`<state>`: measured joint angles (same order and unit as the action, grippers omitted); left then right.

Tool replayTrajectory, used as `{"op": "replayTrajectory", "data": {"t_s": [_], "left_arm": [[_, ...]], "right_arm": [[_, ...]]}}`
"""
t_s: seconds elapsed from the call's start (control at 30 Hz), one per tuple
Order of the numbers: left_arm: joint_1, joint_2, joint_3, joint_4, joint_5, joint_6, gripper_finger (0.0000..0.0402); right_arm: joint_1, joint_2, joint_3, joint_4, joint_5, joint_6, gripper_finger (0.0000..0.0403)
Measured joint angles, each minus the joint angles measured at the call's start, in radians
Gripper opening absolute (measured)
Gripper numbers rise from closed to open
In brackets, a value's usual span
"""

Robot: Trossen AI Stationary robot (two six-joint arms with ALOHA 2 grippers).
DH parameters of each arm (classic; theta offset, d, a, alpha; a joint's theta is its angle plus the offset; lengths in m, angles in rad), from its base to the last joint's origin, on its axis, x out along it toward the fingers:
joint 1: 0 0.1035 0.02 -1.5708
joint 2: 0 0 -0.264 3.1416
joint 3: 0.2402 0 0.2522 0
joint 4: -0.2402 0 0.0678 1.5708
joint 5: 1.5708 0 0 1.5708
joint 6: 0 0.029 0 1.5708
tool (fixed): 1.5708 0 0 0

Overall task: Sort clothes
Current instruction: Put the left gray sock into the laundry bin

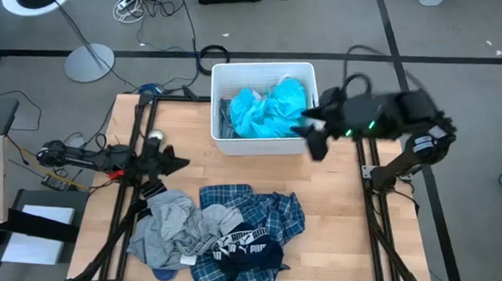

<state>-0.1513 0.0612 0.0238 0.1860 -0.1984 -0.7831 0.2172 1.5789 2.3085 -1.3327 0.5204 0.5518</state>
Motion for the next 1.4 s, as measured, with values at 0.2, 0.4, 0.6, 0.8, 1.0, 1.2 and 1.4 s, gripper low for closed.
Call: {"op": "replayTrajectory", "data": {"t_s": [0.2,0.4,0.6,0.8,1.0,1.2,1.4], "left_arm": [[0.000,0.011,0.249,-0.342,0.072,0.100,0.0035],[0.000,0.137,0.583,-0.730,0.072,0.213,0.0021],[0.000,0.356,0.813,-0.991,0.087,0.306,0.0019],[0.000,0.555,0.902,-1.088,0.183,0.283,0.0019],[-0.015,0.673,0.904,-1.057,0.229,0.212,0.0019],[-0.071,0.744,0.904,-1.000,0.180,0.125,0.0019],[-0.120,0.817,0.905,-0.930,0.149,0.042,0.0019]], "right_arm": [[0.186,0.131,0.000,-0.037,0.288,0.173,0.0267],[0.302,0.286,0.000,-0.208,0.337,0.578,0.0267],[0.317,0.434,-0.018,-0.226,0.080,0.746,0.0262],[0.311,0.484,-0.089,-0.238,-0.118,0.752,0.0241],[0.320,0.470,-0.200,-0.227,-0.278,0.668,0.0231],[0.398,0.424,-0.363,-0.139,-0.323,0.624,0.0229],[0.502,0.304,-0.591,0.061,-0.278,0.714,0.0220]]}}
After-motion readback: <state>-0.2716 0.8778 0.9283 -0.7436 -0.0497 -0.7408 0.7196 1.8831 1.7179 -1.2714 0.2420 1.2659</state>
